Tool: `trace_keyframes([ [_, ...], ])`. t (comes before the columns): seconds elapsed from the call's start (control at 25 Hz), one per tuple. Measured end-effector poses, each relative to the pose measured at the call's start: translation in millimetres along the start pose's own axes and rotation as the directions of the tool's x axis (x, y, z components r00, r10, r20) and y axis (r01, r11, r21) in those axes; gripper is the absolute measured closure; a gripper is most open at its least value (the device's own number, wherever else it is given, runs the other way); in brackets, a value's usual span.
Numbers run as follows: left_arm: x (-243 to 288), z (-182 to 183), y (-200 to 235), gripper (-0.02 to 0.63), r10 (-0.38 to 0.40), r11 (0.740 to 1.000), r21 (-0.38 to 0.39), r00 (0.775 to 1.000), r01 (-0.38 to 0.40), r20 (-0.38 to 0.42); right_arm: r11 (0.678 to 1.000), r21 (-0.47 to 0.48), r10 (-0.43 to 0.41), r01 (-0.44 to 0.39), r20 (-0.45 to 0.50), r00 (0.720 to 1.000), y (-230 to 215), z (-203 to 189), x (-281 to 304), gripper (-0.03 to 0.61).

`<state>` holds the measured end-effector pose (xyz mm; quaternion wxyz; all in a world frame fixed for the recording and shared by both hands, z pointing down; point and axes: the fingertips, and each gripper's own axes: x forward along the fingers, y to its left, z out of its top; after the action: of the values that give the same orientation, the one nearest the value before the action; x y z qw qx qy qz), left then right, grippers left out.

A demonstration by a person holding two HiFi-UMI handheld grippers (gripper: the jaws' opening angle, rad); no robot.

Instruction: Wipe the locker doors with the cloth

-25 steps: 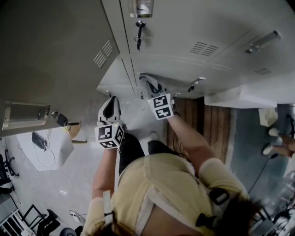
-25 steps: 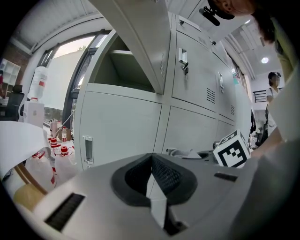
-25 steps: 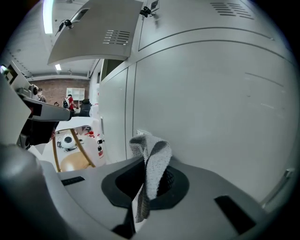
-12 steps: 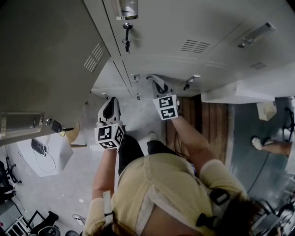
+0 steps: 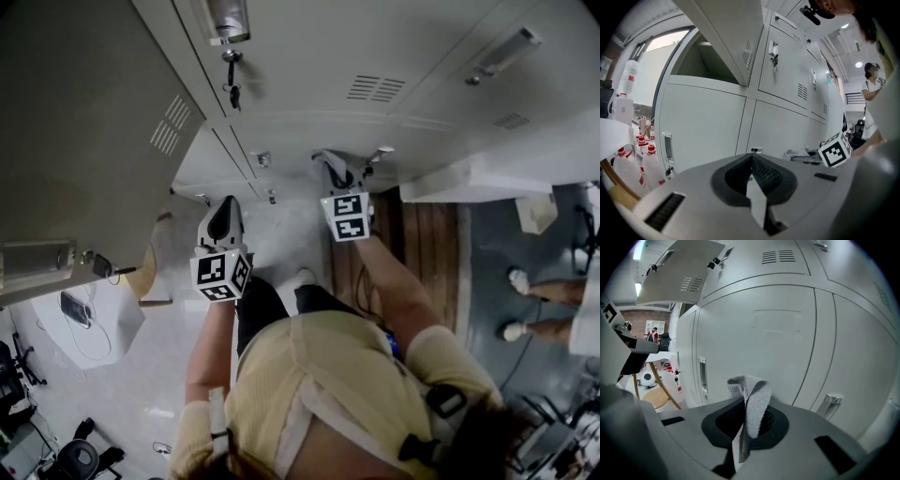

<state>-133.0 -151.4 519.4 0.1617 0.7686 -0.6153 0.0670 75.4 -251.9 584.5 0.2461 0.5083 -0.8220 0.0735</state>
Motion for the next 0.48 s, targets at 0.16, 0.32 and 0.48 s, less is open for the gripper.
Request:
trace_keyframes([
  [0.16, 5, 1, -6, 0.612, -0.014, 1.0, 0.004, 1.0, 0.014, 0.0, 0.999, 0.008, -0.041, 0.041, -0.013, 0.999, -19, -7, -5, 0.568],
  [0.32, 9, 1, -10, 0.612, -0.025, 1.0, 0.006, 1.0, 0.025, -0.003, 0.997, 0.015, -0.079, 0.08, -0.027, 0.996, -37, -14, -10, 0.569],
  [0.48, 13, 1, -15, 0.612, -0.034, 0.999, 0.008, 0.999, 0.034, -0.005, 0.993, 0.018, -0.115, 0.115, -0.04, 0.993, -52, -20, -14, 0.569],
])
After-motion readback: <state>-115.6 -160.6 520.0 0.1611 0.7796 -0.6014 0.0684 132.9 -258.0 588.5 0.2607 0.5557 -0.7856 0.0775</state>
